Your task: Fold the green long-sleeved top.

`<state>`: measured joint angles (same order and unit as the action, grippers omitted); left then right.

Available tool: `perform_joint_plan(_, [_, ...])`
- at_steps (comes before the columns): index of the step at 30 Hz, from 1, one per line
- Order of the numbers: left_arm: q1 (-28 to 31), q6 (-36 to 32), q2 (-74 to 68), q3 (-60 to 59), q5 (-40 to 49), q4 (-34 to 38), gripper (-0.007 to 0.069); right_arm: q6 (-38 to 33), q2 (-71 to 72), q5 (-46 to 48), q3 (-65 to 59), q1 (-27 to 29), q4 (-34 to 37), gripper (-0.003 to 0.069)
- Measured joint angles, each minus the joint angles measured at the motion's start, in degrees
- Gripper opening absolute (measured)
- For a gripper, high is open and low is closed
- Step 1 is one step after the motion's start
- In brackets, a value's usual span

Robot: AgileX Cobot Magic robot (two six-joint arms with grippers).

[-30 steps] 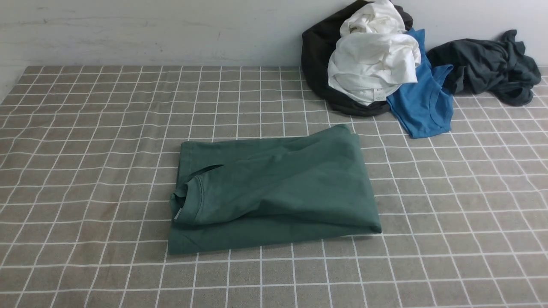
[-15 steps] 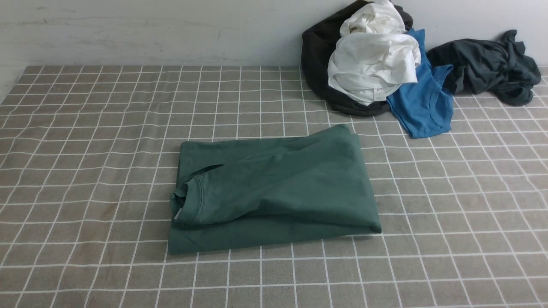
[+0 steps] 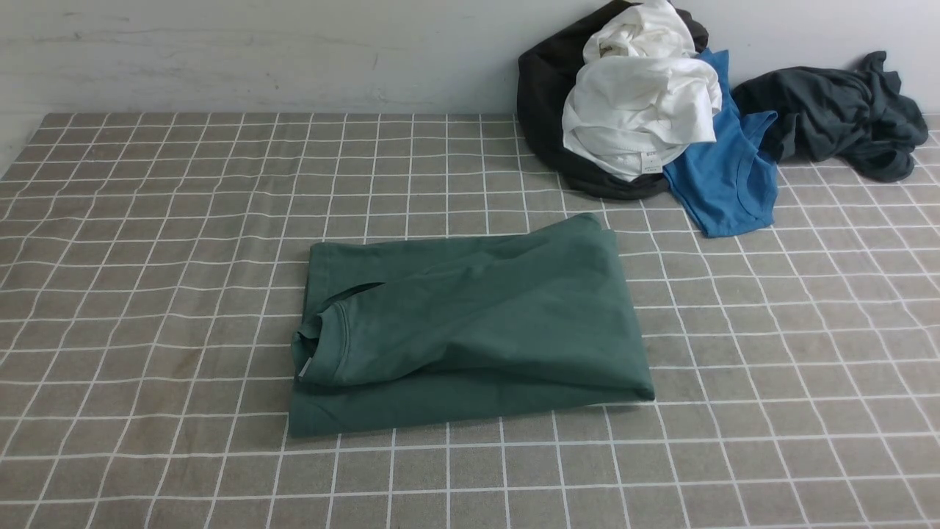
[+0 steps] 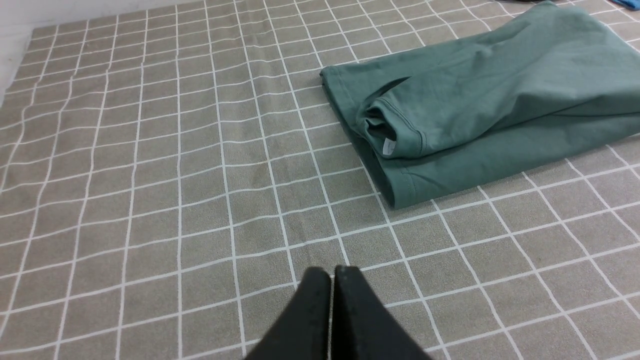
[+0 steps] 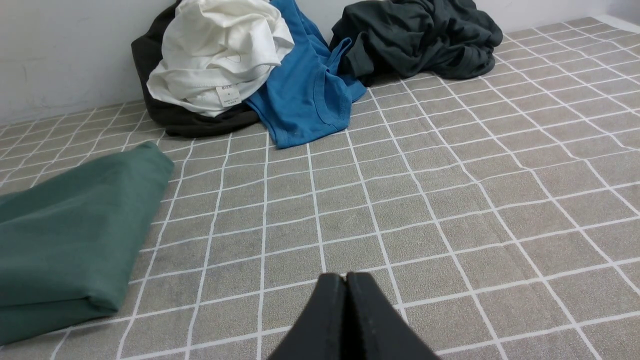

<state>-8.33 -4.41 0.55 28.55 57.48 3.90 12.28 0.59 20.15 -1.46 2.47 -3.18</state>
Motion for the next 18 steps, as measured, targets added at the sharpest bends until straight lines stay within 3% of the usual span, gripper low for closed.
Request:
perform_joint_plan(10, [0.00,0.00,0.01,-0.20,-0.68,-0.25,-0.0008,0.00,0.00,0.00,0.00,0.00,0.00,-0.0007])
perform_joint_plan(14, [0.10,0.00,0.01,-3.63,-9.08,-0.73,-0.0008,0.00,0.00,0.00,0.00,0.00,0.00,-0.0007])
perform_joint_plan(18, [2.10,0.00,0.01,-12.01,-26.09,-2.35,-0.0008,0.00,0.00,0.00,0.00,0.00,0.00,-0.0007])
